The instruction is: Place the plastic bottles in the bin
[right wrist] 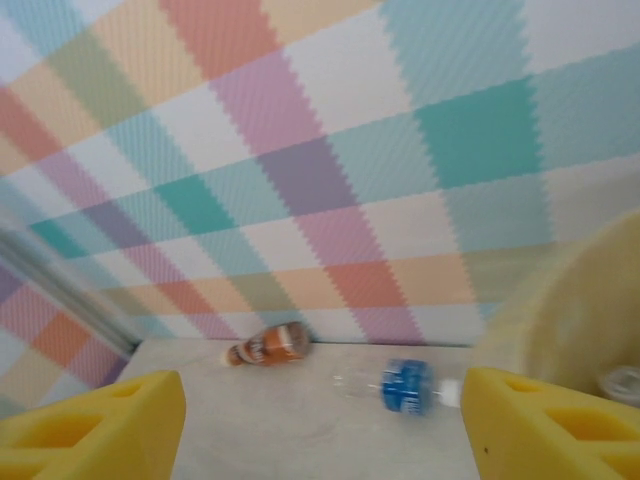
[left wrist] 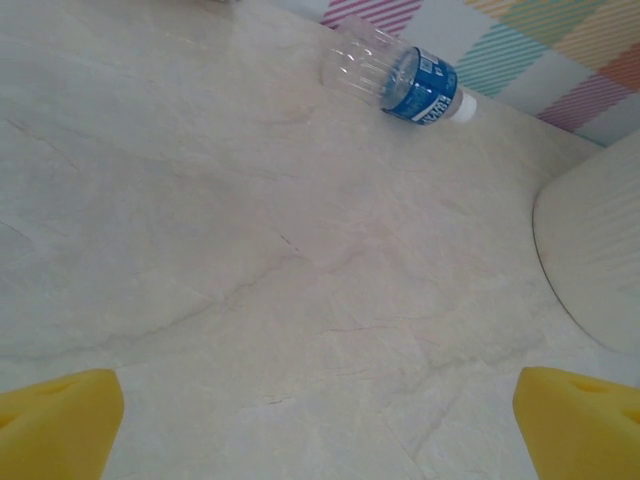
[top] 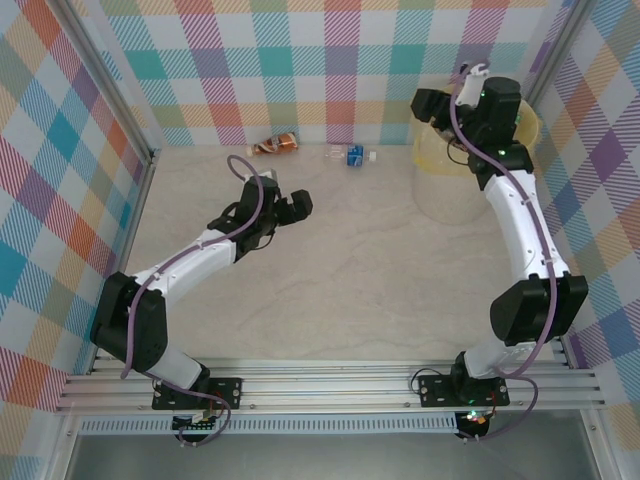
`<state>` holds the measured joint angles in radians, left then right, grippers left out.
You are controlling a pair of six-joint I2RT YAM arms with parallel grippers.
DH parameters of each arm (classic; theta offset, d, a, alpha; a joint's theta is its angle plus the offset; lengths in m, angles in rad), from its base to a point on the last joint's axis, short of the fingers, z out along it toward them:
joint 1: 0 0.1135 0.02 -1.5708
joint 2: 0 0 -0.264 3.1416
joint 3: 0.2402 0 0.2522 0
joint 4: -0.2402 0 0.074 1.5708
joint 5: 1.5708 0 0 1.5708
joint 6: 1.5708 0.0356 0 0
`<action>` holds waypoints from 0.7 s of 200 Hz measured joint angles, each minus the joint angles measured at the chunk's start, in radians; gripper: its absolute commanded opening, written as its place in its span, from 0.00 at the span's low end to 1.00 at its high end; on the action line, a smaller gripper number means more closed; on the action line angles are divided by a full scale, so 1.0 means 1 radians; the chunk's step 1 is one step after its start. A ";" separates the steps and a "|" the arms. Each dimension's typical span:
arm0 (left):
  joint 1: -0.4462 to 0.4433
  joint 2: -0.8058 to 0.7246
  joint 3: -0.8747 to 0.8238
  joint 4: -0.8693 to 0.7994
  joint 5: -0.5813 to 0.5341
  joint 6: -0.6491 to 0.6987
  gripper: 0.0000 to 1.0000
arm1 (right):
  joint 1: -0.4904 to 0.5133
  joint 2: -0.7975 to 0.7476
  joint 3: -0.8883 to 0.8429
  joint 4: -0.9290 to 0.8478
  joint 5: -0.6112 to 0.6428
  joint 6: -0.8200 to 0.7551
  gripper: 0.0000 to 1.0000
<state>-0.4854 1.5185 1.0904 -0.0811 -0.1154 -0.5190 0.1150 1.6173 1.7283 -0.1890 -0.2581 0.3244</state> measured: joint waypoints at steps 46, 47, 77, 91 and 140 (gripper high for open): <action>0.013 -0.011 -0.012 -0.003 -0.013 -0.038 1.00 | 0.140 0.053 -0.003 0.106 -0.109 -0.032 0.81; 0.013 -0.011 -0.013 -0.003 -0.014 -0.039 1.00 | 0.143 0.055 -0.002 0.106 -0.110 -0.033 0.81; 0.018 -0.015 -0.031 -0.003 -0.018 -0.058 1.00 | 0.220 0.151 0.001 0.134 -0.118 -0.056 0.85; 0.022 -0.015 -0.037 -0.004 -0.018 -0.066 1.00 | 0.241 0.210 0.011 0.143 -0.121 -0.049 0.86; 0.029 -0.015 -0.042 -0.002 -0.017 -0.088 1.00 | 0.272 0.436 0.104 0.142 -0.062 -0.038 0.96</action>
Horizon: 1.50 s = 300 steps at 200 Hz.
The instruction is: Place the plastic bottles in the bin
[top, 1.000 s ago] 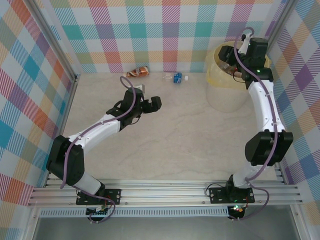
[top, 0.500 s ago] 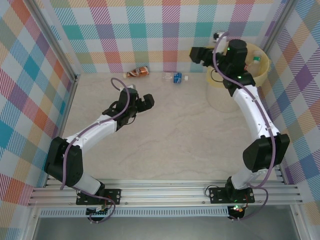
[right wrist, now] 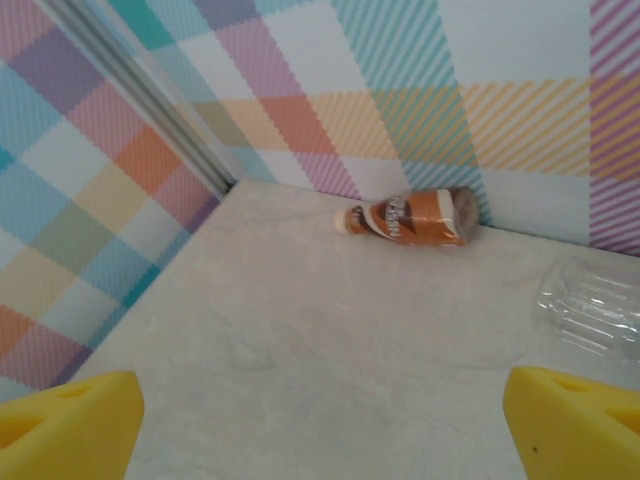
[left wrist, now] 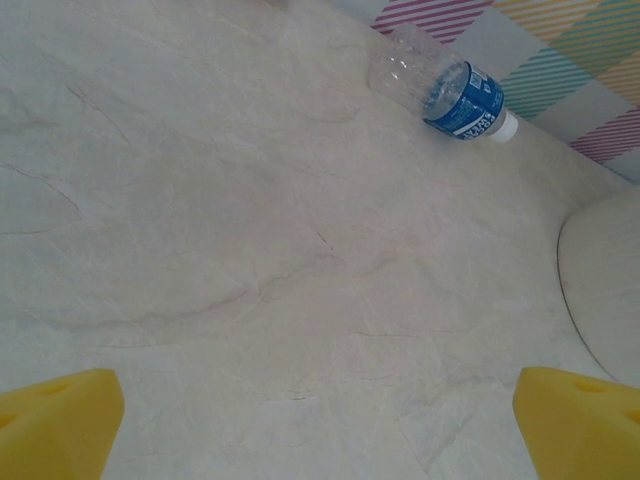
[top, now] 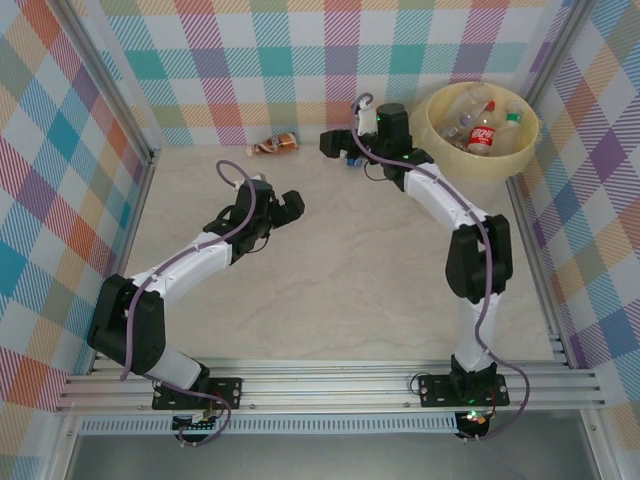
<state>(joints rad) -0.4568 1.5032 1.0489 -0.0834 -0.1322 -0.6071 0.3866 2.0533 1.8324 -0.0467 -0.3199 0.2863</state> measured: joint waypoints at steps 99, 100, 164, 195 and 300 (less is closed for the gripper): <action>0.042 0.064 -0.006 0.013 0.007 -0.033 1.00 | -0.002 0.501 0.676 -0.257 0.252 -0.026 1.00; 0.042 0.064 -0.006 0.014 0.007 -0.033 1.00 | -0.002 0.507 0.683 -0.259 0.252 -0.026 1.00; 0.073 0.137 0.000 0.070 0.020 -0.031 1.00 | -0.035 0.702 0.859 -0.306 0.253 -0.014 0.99; 0.080 0.216 0.043 0.092 0.038 -0.024 1.00 | -0.053 0.740 0.880 -0.308 0.233 -0.012 0.96; 0.119 0.390 0.179 0.112 0.056 -0.075 1.00 | -0.056 0.716 0.824 -0.373 0.077 0.091 0.93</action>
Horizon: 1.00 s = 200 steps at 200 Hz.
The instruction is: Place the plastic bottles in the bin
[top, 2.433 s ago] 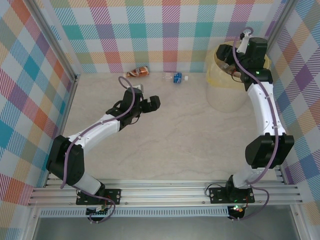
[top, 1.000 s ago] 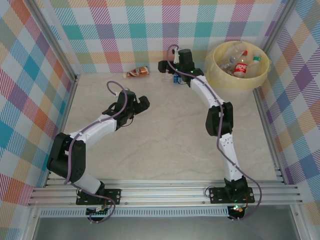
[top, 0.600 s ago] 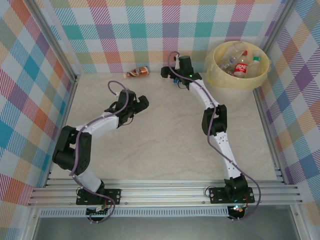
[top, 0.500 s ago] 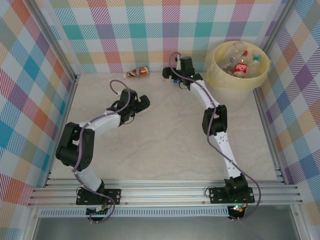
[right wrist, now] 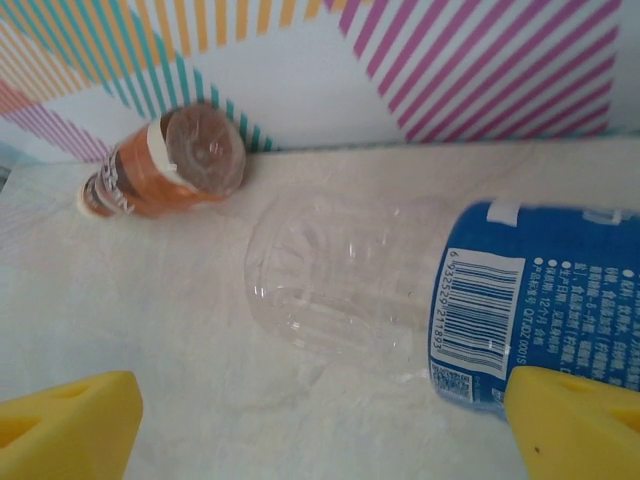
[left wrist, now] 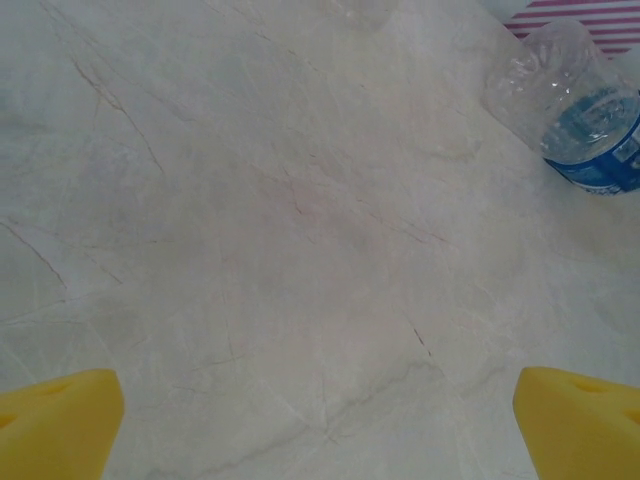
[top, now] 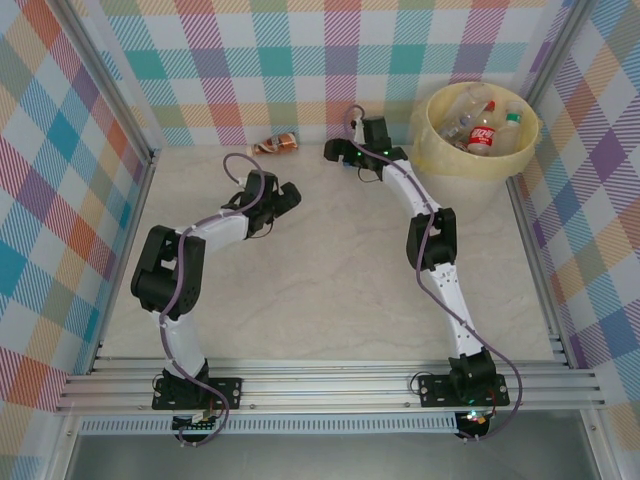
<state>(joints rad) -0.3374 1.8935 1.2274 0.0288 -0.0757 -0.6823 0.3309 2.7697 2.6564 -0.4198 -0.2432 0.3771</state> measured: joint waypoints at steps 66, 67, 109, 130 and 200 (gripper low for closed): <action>0.008 0.000 0.000 0.000 0.000 -0.014 1.00 | 0.056 -0.180 -0.254 -0.084 -0.032 0.003 0.95; 0.008 0.000 0.000 0.000 0.000 -0.014 1.00 | 0.056 -0.184 -0.258 -0.083 -0.031 0.003 0.95; 0.008 0.000 0.000 0.000 0.000 -0.014 1.00 | 0.070 -0.230 -0.190 -0.019 0.078 0.003 0.97; 0.008 0.000 0.000 -0.001 0.000 -0.021 1.00 | 0.060 -0.158 -0.043 0.006 0.126 0.003 0.97; 0.018 0.000 0.000 -0.012 0.002 -0.029 1.00 | 0.033 -0.003 0.003 0.067 0.207 0.016 0.95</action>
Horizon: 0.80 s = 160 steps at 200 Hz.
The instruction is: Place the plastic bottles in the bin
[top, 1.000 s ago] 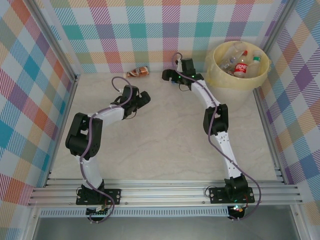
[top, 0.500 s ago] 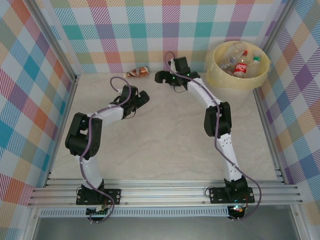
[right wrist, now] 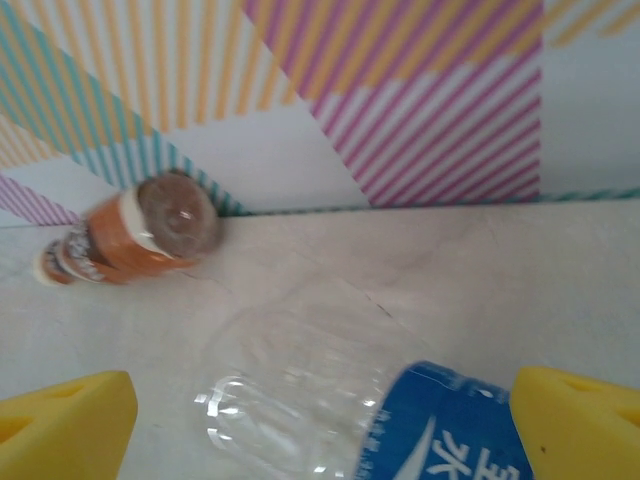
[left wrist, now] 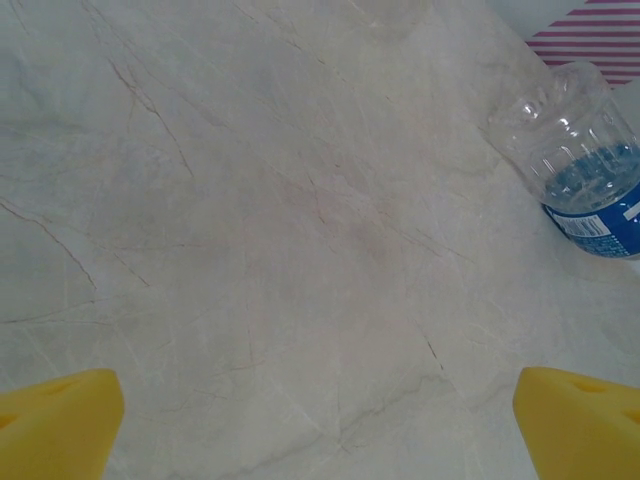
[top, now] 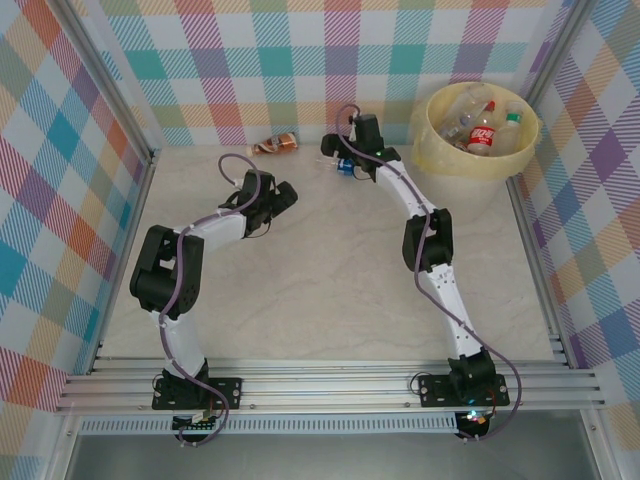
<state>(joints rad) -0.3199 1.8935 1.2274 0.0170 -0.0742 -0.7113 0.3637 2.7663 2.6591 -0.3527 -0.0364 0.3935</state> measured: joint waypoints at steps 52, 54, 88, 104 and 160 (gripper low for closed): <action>0.009 0.003 0.000 0.016 0.011 0.000 1.00 | 0.003 -0.045 -0.126 -0.025 -0.076 0.014 0.94; 0.009 0.004 0.001 0.017 0.011 0.000 1.00 | 0.005 -0.052 -0.139 -0.026 -0.079 0.014 0.94; 0.010 0.039 0.037 0.026 0.020 0.000 1.00 | 0.042 -0.160 -0.351 -0.034 -0.144 0.013 0.94; 0.010 0.052 0.043 0.042 0.021 -0.004 1.00 | 0.067 -0.224 -0.445 -0.028 -0.204 0.010 0.95; 0.011 0.125 0.078 0.051 0.057 -0.008 1.00 | 0.128 -0.446 -0.637 0.040 -0.206 0.046 0.96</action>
<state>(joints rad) -0.3092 2.0186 1.3052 0.0677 -0.0174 -0.7197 0.4919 2.3203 2.0216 -0.3122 -0.2424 0.4397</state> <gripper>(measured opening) 0.999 0.960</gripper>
